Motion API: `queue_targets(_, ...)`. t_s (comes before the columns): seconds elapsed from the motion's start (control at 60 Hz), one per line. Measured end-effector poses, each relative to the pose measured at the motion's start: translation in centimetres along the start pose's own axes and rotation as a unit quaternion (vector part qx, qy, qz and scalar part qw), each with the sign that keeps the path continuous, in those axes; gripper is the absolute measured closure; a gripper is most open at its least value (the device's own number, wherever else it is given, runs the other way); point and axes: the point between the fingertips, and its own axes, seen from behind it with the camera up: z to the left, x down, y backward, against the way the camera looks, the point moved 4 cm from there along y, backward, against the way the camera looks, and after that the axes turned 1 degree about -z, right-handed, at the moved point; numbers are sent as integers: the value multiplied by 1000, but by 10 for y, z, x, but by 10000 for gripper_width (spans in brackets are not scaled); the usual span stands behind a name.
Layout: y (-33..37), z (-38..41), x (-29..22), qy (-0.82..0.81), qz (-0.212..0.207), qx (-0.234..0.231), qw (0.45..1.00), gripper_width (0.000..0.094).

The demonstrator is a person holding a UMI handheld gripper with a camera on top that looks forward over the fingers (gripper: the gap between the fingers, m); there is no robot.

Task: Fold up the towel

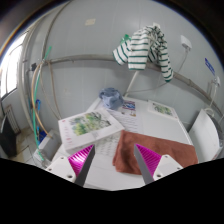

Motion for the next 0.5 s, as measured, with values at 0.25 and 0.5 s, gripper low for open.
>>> queue_targets(0.25,-75,-31,34,-37,38,-6,999,421)
queue_targets(0.5,-78,-44,37,11,7,8,1000,922)
